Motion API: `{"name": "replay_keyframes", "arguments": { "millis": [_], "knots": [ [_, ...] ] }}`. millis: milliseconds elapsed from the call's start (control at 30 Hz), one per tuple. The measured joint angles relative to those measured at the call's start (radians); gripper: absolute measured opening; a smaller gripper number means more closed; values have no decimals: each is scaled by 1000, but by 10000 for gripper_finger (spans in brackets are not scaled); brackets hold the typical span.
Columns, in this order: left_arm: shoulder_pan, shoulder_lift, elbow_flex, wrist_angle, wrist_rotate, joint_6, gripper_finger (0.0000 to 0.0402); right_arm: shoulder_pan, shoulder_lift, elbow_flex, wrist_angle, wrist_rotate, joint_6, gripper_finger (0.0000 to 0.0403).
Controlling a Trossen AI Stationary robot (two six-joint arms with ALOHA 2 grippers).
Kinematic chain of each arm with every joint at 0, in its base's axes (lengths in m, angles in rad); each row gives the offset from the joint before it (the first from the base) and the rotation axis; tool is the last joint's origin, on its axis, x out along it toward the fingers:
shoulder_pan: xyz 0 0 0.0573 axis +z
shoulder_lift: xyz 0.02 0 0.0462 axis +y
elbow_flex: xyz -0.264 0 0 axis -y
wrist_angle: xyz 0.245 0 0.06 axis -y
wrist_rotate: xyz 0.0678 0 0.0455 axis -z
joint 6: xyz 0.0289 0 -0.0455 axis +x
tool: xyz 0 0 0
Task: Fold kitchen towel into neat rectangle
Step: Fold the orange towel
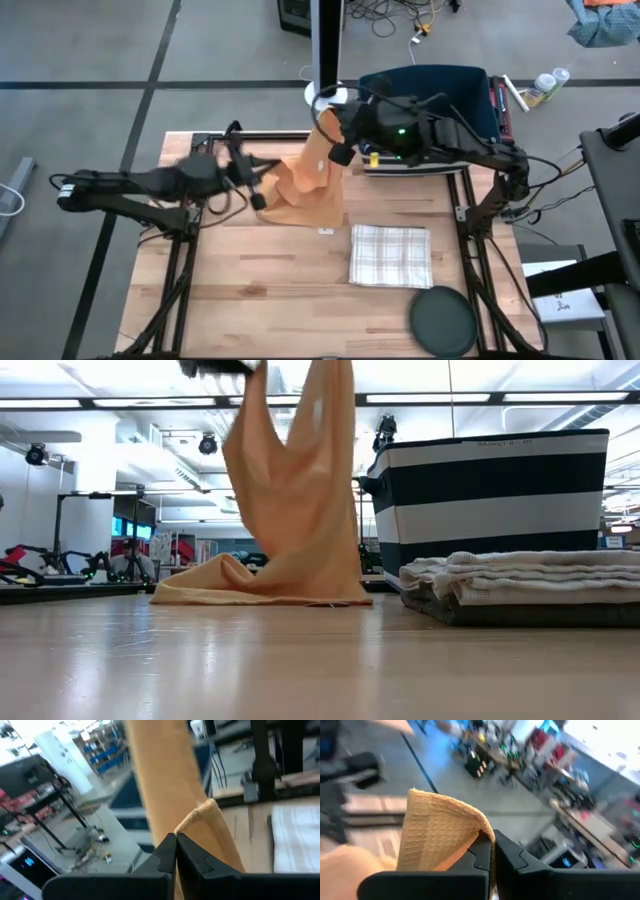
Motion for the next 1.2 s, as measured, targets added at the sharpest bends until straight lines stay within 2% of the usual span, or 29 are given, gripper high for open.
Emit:
{"name": "replay_keyframes", "arguments": {
  "millis": [167, 267, 333, 500, 567, 667, 733, 800, 933, 1033, 1200],
  "knots": [
    [-1, -39, 277, -154, 8, 31, 0, 40, 0, 159, 62, -64, -64, 0],
    [-1, -45, 467, -241, 102, 30, 0, 73, -18, 200, 185, -205, -62, 0],
    [-1, -44, 579, -283, 218, 26, 0, 85, -57, 185, 253, -373, -25, 0],
    [-1, -39, 786, -337, 694, 18, 0, 104, -93, 187, 391, -849, 122, 0],
    [-1, -31, 849, -335, 812, -18, 0, 113, -96, 186, 406, -945, 126, 0],
    [-1, -23, 917, -341, 874, -56, 0, 126, -93, 184, 419, -951, 81, 0],
    [-1, -28, 947, -348, 847, -58, 0, 125, -91, 184, 427, -927, 40, 0],
    [-1, -40, 969, -369, 752, -36, 0, 120, -86, 185, 426, -845, -23, 0],
    [-1, -82, 966, -499, 466, 61, 0, 82, -68, 175, 375, -557, -181, 0],
    [-1, -111, 903, -554, 287, 59, 0, 13, -31, 153, 350, -363, -212, 0],
    [-1, -139, 808, -529, 52, 70, 0, -123, 55, 134, 361, -330, -194, 0]
  ]
}}
